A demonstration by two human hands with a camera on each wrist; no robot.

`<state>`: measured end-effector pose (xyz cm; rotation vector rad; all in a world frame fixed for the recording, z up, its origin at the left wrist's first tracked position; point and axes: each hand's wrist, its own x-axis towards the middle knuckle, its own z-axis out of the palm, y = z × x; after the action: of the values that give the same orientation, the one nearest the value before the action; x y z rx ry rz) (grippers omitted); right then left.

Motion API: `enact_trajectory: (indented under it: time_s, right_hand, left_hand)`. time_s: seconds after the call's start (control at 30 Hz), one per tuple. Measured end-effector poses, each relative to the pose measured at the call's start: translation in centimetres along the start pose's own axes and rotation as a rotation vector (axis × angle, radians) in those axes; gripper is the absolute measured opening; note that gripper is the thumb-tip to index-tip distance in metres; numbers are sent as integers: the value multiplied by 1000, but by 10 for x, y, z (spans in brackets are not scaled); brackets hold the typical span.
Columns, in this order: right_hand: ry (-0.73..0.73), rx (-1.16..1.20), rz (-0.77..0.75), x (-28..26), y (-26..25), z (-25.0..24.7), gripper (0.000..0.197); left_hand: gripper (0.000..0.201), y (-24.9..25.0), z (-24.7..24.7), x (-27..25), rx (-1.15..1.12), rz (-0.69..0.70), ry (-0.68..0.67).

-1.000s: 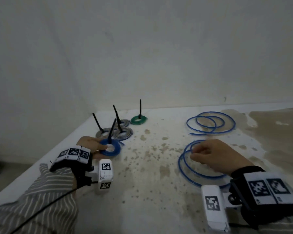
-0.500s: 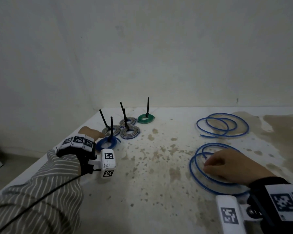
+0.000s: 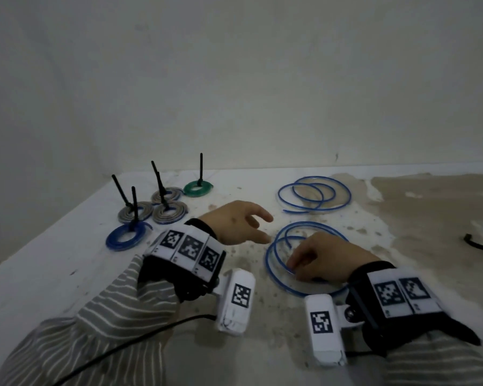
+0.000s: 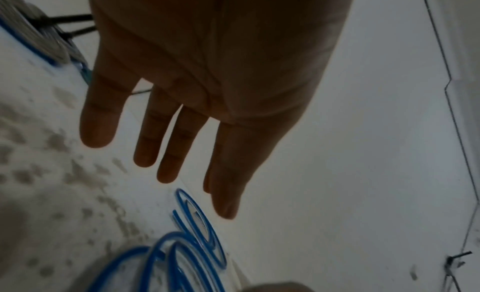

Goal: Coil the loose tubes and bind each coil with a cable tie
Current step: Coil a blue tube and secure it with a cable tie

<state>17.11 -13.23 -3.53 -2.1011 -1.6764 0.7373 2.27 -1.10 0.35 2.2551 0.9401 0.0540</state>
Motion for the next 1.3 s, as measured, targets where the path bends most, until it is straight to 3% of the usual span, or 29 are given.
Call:
enact_trajectory:
  time_s: [0.17, 0.23, 0.47, 0.53, 0.67, 0.8, 0.9, 0.97, 1.07, 1.13, 1.3]
  right_hand:
    - [-10, 22, -35, -2, -4, 0, 18]
    - [-13, 25, -59, -2, -5, 0, 19]
    - [32, 69, -120, -2, -2, -2, 16]
    - [107, 117, -139, -1, -1, -3, 8]
    - [303, 207, -121, -1, 7, -11, 20]
    - [548, 316, -124, 1, 12, -14, 16]
    - [773, 363, -46, 4, 24, -18, 16]
    - [752, 406, 74, 5, 31, -21, 28]
    - [539, 473, 202, 3, 34, -19, 49]
    - [481, 450, 184, 5, 35, -17, 43]
    - [543, 437, 127, 9, 33, -16, 20]
  left_hand:
    - [35, 10, 22, 24, -75, -140, 11]
    - [42, 12, 26, 33, -50, -160, 9]
    - [29, 22, 29, 54, 32, -193, 65]
    - [23, 22, 28, 55, 30, -196, 68]
    - [4, 22, 30, 54, -146, -187, 78]
    - [19, 19, 32, 48, -352, -145, 116]
    - [28, 16, 31, 43, -468, -101, 120]
    - [32, 14, 31, 41, -527, -72, 135]
    - [32, 11, 33, 38, -628, -39, 172]
    - [27, 9, 36, 36, -710, -32, 177]
    - [18, 9, 35, 30, -932, -49, 185]
